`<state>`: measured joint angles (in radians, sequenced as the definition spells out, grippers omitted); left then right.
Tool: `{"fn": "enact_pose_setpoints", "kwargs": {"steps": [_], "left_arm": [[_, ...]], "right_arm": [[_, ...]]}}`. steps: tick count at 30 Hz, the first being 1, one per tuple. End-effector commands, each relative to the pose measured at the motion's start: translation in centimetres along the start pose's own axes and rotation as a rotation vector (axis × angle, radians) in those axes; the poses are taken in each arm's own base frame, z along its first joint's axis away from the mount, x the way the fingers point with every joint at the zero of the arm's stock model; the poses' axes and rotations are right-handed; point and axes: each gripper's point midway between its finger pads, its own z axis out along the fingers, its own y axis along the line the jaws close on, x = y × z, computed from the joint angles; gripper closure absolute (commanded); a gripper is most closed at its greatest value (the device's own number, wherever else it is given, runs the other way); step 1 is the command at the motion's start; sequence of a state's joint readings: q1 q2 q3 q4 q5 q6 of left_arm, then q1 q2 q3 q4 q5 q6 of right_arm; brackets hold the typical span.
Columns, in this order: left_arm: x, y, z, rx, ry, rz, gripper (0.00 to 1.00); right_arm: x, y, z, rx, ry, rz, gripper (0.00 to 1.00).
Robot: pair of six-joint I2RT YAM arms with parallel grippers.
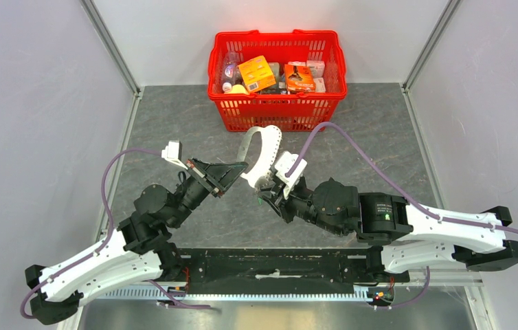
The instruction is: Put the keys on the keyring
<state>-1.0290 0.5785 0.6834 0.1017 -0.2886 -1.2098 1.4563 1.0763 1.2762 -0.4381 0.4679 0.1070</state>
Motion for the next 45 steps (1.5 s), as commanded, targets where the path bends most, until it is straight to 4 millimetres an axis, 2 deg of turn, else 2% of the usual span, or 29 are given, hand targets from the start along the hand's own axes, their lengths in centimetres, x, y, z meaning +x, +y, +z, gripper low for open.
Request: {"fn": "enact_pose_setpoints", "kwargs": {"steps": [1,6,22,33,45], "left_arm": [[-0.6,-3.1,-0.6,0.094,-0.003,-0.055,0.98],[-0.7,-3.2,-0.6,0.099,-0.004,-0.056,0.98],[-0.7,-3.3,-0.7,0.1,-0.002,-0.056,0.98],[-0.7,-3.4,-0.6,0.101,0.001,-0.055,0.98],[-0.6,-3.5,-0.5,0.102,0.004,-0.053,0.98]], "right_arm": [[-2.1,-1.5,-0.3,0.081,-0.059,0.011,0.8],[-2.3,-1.8,-0.3,0.097,-0.064,0.011,0.74],[-2.3,-1.7,0.0,0.101,-0.067,0.009,0.74],[-2.2,-1.0,0.1,0.064,-0.061,0.024,0.69],[-3.3,-0.6,-1.1,0.021,-0.095,0.099,0.66]]}}
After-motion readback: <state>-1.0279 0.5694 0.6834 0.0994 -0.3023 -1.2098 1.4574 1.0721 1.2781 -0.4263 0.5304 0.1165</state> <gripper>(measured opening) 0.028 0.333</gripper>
